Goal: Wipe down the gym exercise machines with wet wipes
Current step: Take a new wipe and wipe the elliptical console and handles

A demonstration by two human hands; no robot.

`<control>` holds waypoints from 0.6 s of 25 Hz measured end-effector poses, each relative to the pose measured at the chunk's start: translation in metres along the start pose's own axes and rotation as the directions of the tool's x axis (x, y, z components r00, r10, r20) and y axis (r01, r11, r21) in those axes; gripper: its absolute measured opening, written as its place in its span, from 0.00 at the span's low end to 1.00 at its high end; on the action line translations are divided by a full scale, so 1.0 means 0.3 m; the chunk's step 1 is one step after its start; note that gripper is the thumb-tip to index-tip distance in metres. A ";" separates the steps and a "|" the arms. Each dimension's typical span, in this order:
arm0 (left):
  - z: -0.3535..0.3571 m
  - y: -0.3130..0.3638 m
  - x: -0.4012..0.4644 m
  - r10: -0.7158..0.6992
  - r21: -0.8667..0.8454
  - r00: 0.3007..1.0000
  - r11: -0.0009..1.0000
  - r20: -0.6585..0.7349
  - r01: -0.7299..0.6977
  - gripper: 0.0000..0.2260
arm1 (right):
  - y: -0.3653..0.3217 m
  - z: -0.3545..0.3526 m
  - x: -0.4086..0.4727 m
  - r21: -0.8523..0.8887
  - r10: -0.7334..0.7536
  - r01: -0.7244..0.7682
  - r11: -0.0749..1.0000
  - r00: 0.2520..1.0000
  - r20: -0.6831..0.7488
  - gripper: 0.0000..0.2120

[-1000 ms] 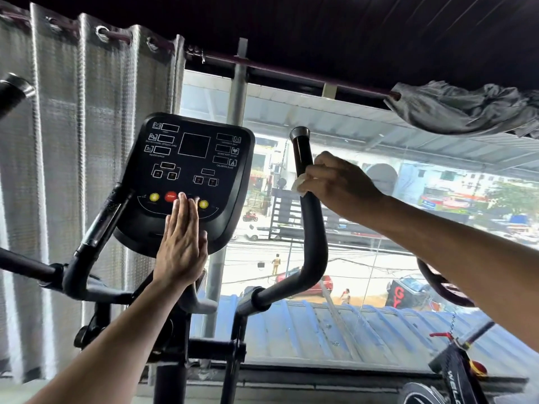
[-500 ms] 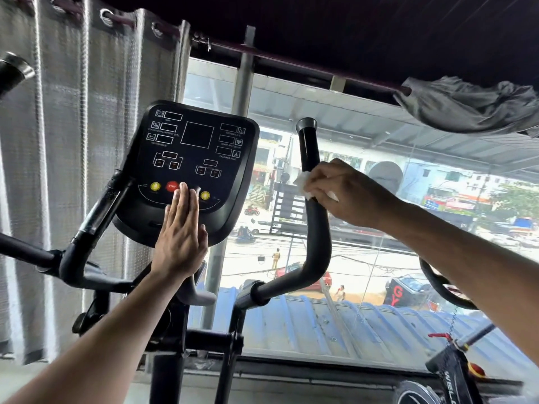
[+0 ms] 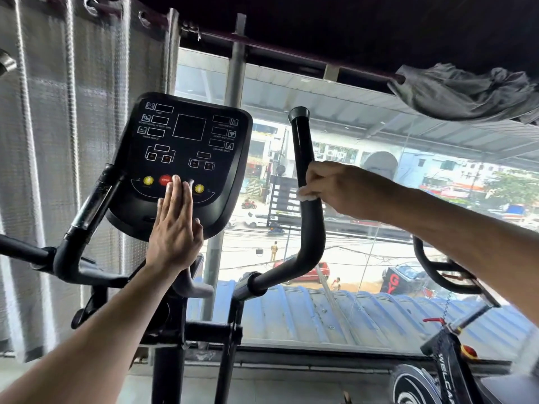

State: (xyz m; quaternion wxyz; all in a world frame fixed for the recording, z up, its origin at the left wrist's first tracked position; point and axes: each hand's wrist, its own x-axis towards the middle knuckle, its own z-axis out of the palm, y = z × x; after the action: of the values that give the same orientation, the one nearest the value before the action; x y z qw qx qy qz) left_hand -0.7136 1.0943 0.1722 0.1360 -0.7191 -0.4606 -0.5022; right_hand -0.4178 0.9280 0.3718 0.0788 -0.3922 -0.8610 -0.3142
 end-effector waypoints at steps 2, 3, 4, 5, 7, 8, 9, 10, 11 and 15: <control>0.001 0.002 0.001 -0.012 0.000 1.000 1.000 0.001 0.012 0.36 | 0.025 0.006 -0.007 0.088 0.171 -0.162 0.983 0.979 -0.111 0.09; 0.000 0.003 0.000 -0.013 0.001 1.000 1.000 0.003 0.013 0.37 | 0.018 0.019 0.013 0.113 0.223 -0.210 0.971 0.966 -0.127 0.09; -0.001 0.004 -0.001 -0.012 0.002 1.000 1.000 0.006 0.012 0.37 | -0.004 0.034 0.035 0.108 0.218 -0.205 0.973 0.969 -0.121 0.08; -0.003 0.004 -0.002 -0.011 0.002 1.000 1.000 0.008 0.011 0.37 | -0.034 0.054 0.049 0.083 0.166 -0.158 0.984 0.981 -0.098 0.07; -0.006 0.002 -0.002 -0.003 0.007 1.000 1.000 0.011 0.003 0.37 | -0.094 0.089 0.028 -0.020 0.013 -0.014 1.000 0.999 -0.036 0.08; -0.006 0.002 -0.003 -0.003 0.010 1.000 1.000 0.008 0.003 0.37 | -0.109 0.096 -0.003 -0.029 -0.032 0.032 0.999 0.999 -0.007 0.09; -0.004 0.003 -0.003 -0.004 0.013 1.000 1.000 0.005 0.004 0.37 | -0.112 0.097 -0.042 0.032 -0.030 0.029 0.999 0.999 0.027 0.09; -0.003 0.003 -0.004 -0.008 0.015 1.000 1.000 0.003 0.008 0.37 | -0.116 0.083 -0.078 0.133 0.004 -0.009 0.991 0.999 0.039 0.08; -0.002 0.002 -0.004 -0.015 0.016 1.000 1.000 0.003 0.015 0.38 | -0.108 0.073 -0.107 0.245 0.059 -0.061 0.968 0.998 0.017 0.07; -0.010 0.011 -0.006 -0.022 0.029 1.000 0.999 0.021 0.022 0.38 | -0.068 0.098 -0.089 0.390 0.354 -0.240 0.889 0.900 -0.254 0.07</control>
State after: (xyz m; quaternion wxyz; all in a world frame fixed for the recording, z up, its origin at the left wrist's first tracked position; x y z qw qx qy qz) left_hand -0.7129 1.0896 0.1729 0.1358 -0.7172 -0.4770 -0.4895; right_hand -0.4112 0.9191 0.3287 0.3328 -0.4445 -0.8074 -0.1994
